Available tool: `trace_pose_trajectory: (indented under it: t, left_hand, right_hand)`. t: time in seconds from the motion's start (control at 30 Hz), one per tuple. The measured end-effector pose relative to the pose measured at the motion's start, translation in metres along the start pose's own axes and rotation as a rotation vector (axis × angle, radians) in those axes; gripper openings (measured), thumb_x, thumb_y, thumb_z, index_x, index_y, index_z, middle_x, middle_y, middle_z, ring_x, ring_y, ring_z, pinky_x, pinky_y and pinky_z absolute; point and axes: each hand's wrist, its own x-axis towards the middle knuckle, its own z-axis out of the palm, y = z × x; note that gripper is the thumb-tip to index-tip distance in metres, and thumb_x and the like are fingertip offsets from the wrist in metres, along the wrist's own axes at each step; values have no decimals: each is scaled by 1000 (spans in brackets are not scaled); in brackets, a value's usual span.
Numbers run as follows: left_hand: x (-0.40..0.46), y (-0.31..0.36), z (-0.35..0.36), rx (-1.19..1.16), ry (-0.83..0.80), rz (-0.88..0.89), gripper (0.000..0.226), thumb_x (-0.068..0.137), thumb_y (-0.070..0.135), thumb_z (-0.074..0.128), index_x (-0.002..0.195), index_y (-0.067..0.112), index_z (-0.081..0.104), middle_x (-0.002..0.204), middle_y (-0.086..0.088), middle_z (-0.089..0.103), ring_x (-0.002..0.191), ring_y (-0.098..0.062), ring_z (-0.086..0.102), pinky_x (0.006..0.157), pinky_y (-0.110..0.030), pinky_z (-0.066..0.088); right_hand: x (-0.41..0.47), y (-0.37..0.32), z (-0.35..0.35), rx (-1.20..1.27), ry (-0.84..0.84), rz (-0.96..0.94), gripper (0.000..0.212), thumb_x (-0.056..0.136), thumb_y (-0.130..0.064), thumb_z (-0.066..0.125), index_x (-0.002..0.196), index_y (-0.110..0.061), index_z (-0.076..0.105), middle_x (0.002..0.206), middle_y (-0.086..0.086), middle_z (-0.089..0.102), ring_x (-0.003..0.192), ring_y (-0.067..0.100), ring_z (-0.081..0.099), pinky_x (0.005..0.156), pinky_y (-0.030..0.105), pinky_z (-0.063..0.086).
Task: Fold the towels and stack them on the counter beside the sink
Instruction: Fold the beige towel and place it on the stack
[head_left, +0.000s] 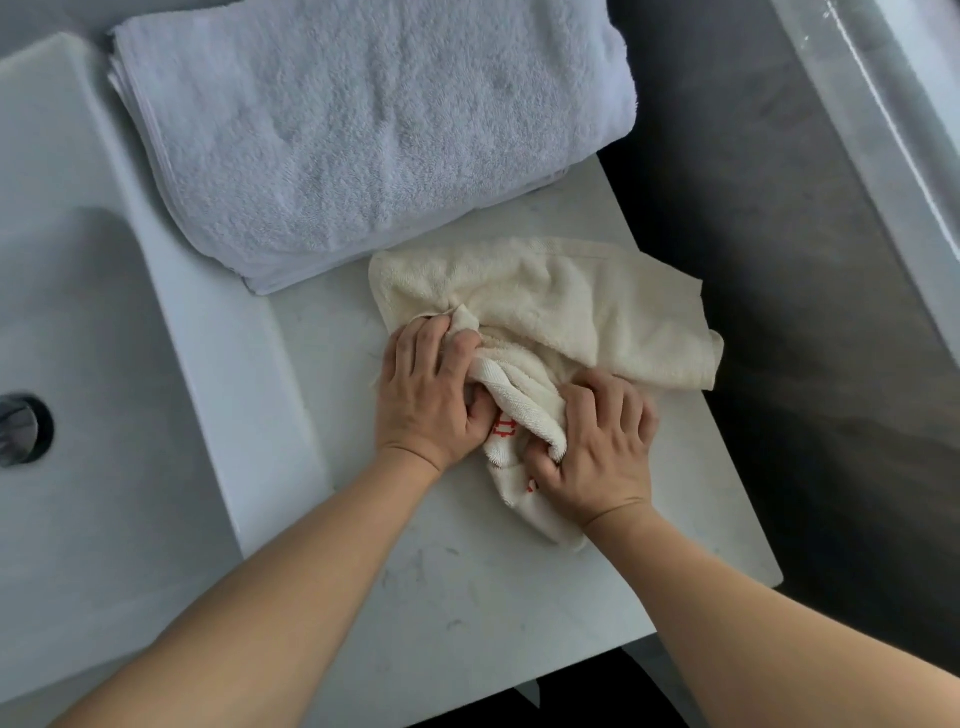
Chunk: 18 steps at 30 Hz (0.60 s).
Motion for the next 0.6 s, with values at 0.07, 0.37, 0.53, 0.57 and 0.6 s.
trace_pose_trajectory:
  t: [0.07, 0.37, 0.53, 0.57, 0.6]
  left_hand:
    - [0, 0, 0, -5, 7, -5, 47, 78, 38, 52, 114, 10, 63, 123, -19, 56, 117, -41, 49, 106, -50, 37]
    - [0, 6, -7, -82, 80, 25, 34, 79, 28, 52, 102, 7, 65, 131, -14, 60, 122, -37, 52, 106, -53, 39]
    - [-3, 6, -4, -99, 104, -3, 39, 77, 27, 50, 104, 4, 67, 123, -15, 63, 115, -38, 56, 102, -48, 43]
    - [-5, 9, -5, -124, 108, -33, 38, 76, 24, 53, 104, 3, 67, 120, -16, 64, 112, -40, 57, 99, -48, 46]
    - [-10, 14, -5, -166, 118, -70, 35, 75, 20, 59, 103, 1, 67, 116, -18, 65, 109, -41, 58, 96, -48, 48]
  right_hand:
    - [0, 1, 0, 8, -32, -13, 53, 73, -55, 46, 104, -13, 53, 135, 12, 46, 129, 31, 36, 111, 39, 12]
    - [0, 2, 4, 7, 6, -38, 48, 78, -53, 44, 107, -15, 53, 141, 9, 47, 135, 28, 36, 113, 41, 17]
    - [-1, 1, 1, 34, 56, -65, 51, 80, -49, 47, 114, -12, 58, 130, 5, 55, 125, 27, 45, 110, 39, 25]
    - [-1, -2, -2, 47, 58, -68, 50, 81, -47, 47, 113, -11, 60, 124, 5, 58, 120, 28, 48, 106, 39, 28]
    - [-3, -3, -5, 56, 54, -68, 48, 82, -45, 47, 111, -9, 61, 118, 6, 60, 114, 29, 52, 102, 39, 31]
